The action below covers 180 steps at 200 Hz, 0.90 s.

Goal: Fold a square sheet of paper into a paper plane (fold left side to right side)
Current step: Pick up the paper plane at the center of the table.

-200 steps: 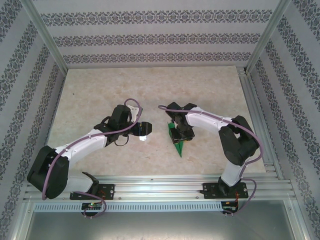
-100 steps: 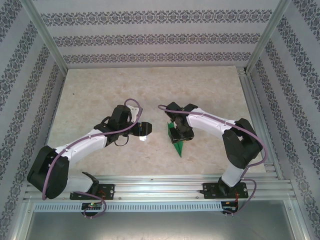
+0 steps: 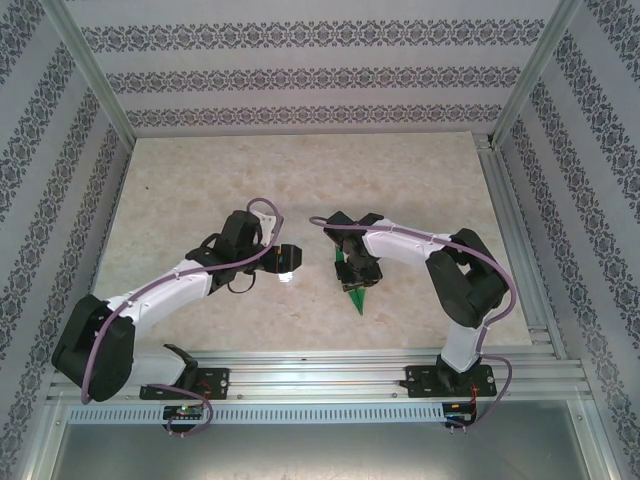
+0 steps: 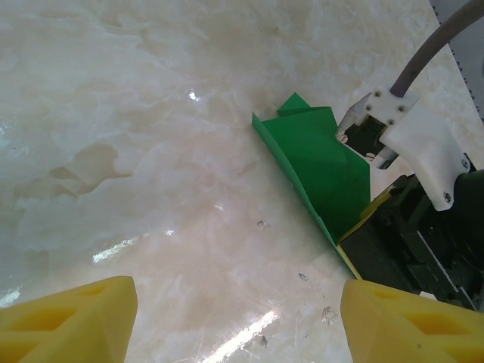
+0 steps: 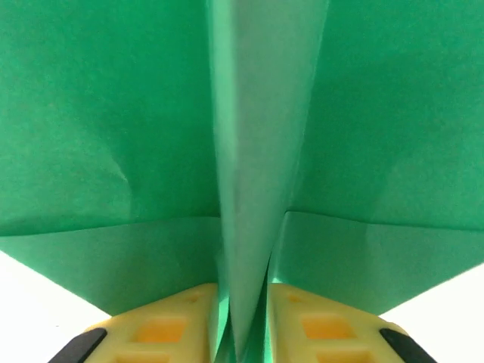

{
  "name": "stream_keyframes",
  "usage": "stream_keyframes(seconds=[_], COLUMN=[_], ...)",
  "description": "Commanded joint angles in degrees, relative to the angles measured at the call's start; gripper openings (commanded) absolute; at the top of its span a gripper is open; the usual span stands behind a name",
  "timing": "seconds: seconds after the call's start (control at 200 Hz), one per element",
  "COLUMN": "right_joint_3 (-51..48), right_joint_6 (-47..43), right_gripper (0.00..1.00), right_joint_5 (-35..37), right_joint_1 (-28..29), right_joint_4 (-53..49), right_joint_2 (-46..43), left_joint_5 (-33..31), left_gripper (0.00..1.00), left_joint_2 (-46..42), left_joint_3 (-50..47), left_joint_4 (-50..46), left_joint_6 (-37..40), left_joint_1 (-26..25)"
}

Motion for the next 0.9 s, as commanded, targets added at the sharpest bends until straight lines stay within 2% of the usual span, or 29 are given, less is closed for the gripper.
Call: stream_keyframes(seconds=[0.0,0.36,0.644,0.894], right_joint_3=[-0.7,-1.4,2.0,4.8], right_joint_6=[1.2,1.4,0.1,-1.1], right_gripper=[0.21,0.18,0.14,0.03], right_joint_5=[0.3,0.5,3.8,3.7], right_joint_1=[0.3,0.4,-0.1,-1.3], right_joint_4=[1.7,2.0,-2.9,-3.7], right_joint_2=[1.1,3.3,-0.6,-1.4], left_joint_5=[-1.5,-2.5,-2.9,-3.5], left_gripper=[0.73,0.73,0.74,0.74], left_joint_2=[-2.4,-4.9,-5.4,-6.2], left_joint_3=[-0.1,-0.6,-0.7,-0.7], left_joint_4=[-1.8,-3.5,-4.1,-4.9], left_joint_6=[1.3,1.8,2.0,2.2], left_joint_1=[0.5,0.5,0.5,0.5])
